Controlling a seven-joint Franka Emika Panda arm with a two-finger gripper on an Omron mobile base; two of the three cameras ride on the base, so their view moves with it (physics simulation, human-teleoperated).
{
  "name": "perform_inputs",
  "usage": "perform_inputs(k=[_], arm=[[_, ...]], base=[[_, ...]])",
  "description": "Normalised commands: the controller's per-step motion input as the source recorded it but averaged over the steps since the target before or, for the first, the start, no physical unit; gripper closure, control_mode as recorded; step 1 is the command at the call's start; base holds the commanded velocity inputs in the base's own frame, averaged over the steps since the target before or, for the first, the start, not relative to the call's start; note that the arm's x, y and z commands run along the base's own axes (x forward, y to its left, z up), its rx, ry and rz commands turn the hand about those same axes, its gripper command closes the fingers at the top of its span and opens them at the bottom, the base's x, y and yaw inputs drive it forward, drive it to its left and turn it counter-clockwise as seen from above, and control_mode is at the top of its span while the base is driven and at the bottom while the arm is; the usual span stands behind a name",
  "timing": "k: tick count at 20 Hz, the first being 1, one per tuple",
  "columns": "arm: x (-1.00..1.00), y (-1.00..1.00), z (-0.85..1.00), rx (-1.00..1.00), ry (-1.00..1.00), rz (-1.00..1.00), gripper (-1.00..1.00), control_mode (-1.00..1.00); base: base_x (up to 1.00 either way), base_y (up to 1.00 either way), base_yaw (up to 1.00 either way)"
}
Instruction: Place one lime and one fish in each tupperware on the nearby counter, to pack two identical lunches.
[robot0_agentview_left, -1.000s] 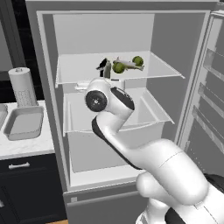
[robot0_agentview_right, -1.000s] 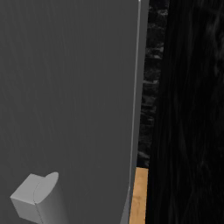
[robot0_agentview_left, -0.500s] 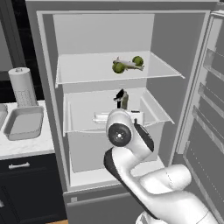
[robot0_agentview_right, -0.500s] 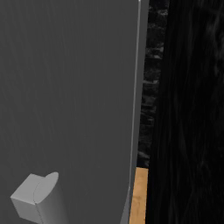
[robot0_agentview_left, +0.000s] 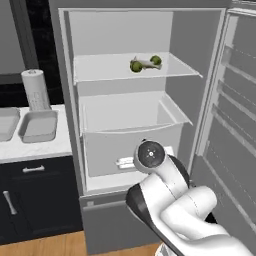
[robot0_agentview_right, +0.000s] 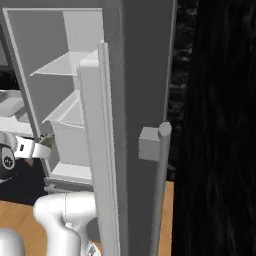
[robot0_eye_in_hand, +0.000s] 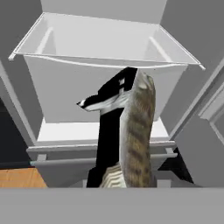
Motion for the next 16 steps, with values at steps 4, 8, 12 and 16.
perform_inputs(k=[4, 8, 12, 16], arm=[[0.0, 0.0, 0.0, 0.0, 0.0, 0.0, 1.0, 1.0], [0.0, 0.0, 0.0, 0.0, 0.0, 0.0, 1.0, 1.0], [0.0, 0.0, 0.0, 0.0, 0.0, 0.0, 1.0, 1.0], [0.0, 0.0, 0.0, 0.0, 0.0, 0.0, 1.0, 1.0]], base=[[-0.21, 1.0, 0.0], [0.35, 1.0, 0.0], [0.63, 1.0, -0.04], [0.84, 1.0, -0.11]])
